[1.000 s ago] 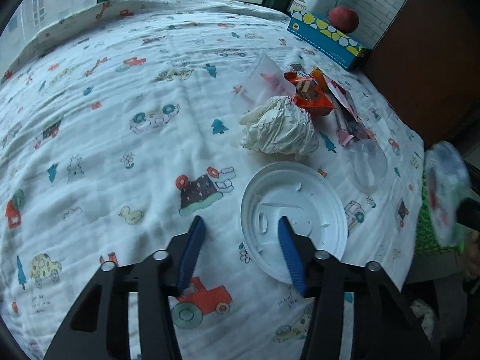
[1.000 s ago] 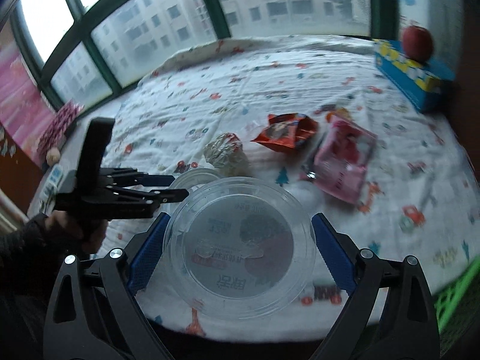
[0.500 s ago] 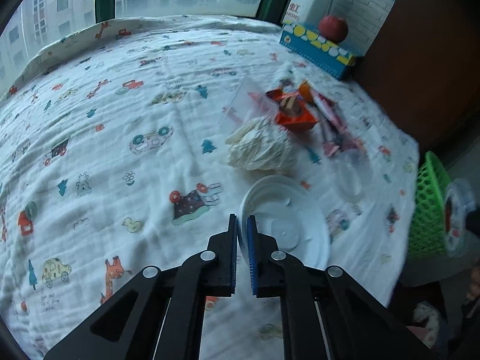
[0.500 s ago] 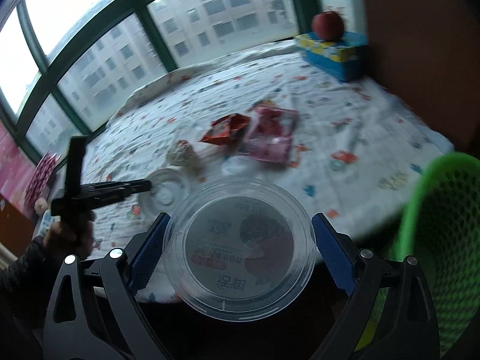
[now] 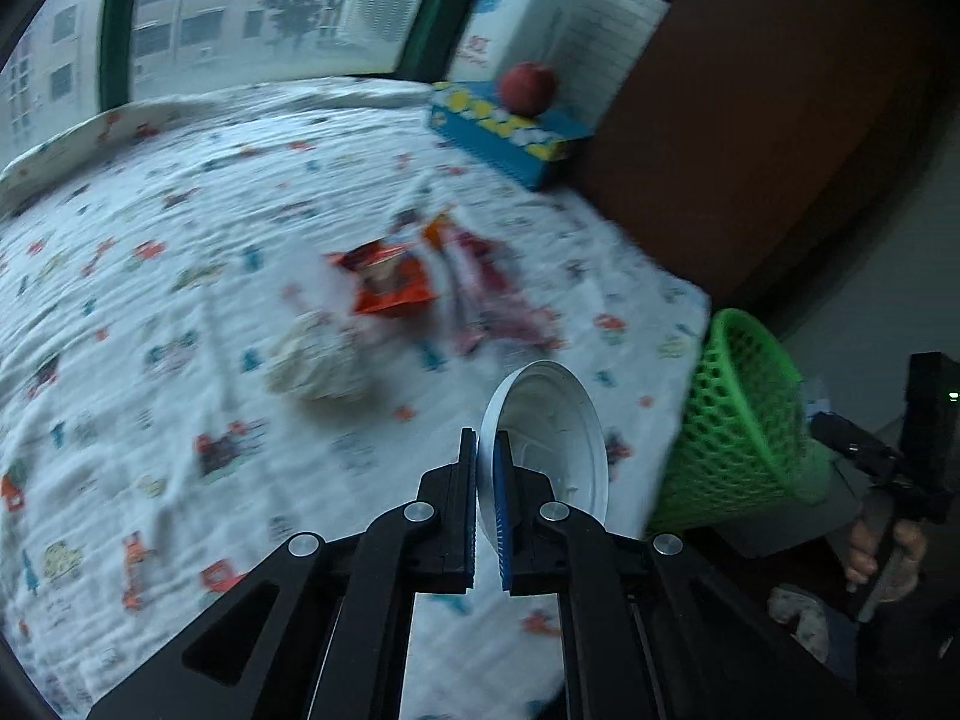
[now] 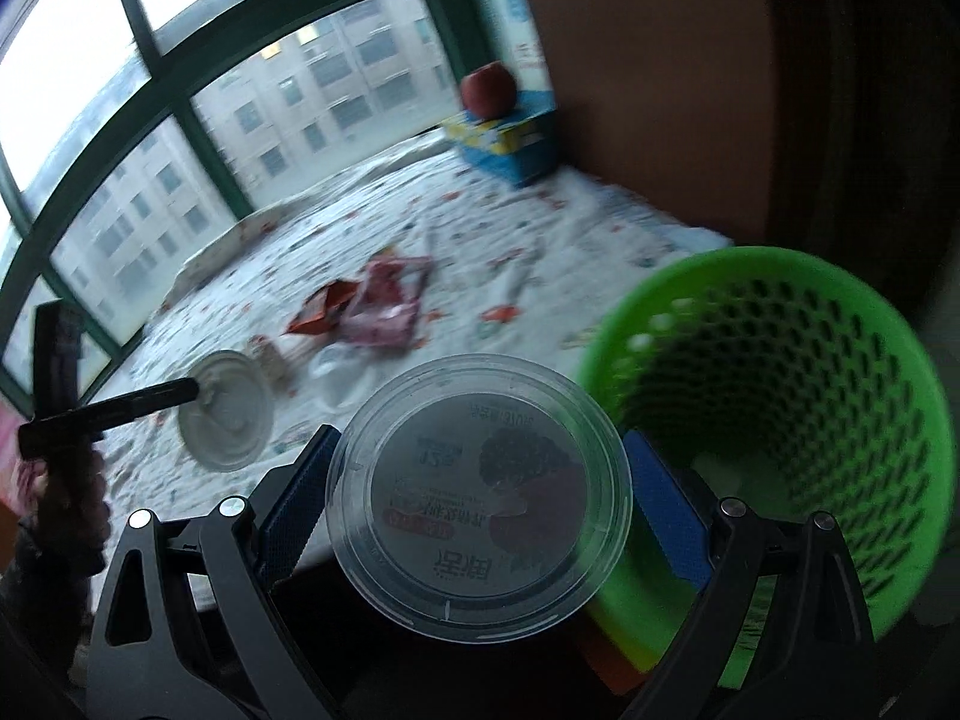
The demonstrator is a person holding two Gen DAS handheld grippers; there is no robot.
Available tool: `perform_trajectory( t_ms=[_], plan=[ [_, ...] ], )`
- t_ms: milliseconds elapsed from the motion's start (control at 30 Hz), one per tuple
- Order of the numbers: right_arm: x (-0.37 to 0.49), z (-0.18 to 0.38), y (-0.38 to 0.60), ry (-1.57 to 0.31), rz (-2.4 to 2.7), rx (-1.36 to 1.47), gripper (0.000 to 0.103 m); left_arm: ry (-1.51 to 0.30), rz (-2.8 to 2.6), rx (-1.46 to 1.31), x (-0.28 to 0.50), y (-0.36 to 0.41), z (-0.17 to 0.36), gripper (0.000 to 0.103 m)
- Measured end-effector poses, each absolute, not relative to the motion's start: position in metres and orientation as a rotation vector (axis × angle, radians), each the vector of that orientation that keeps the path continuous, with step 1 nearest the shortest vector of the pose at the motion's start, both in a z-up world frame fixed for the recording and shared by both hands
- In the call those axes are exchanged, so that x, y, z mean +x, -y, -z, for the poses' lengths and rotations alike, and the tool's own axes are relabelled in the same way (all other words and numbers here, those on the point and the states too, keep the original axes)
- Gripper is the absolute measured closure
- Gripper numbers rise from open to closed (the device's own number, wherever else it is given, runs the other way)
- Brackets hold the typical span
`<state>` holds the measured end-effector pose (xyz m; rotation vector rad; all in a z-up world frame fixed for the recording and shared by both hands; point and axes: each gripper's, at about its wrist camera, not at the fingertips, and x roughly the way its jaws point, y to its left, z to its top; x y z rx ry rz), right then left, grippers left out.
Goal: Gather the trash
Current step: 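Drop the clear lid from the right tool into the basket while the left tool carries the white lid, then drop the white foam lid from the left tool into the green basket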
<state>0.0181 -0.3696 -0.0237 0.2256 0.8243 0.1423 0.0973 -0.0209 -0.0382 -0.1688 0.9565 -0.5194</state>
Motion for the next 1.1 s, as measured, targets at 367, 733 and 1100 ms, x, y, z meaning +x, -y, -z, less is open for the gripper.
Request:
perform_trajectory(
  t_ms=[367,733,1100],
  plan=[
    [0.01,0.03,0.436,-0.818,0.014,0.262,0.011,-0.933,0.676,-0.104,0.104,0.109,0.007,0.098],
    [0.005,0.047,0.474,-0.847,0.068,0.323,0.009,-0.917,0.753,-0.036,0.112,0.174,-0.01,0.098],
    [-0.013,0.046,0.495,-0.821,0.095,0.383,0.008,-0.908,0.829,0.021,0.115,0.234,-0.019,0.098]
  ],
)
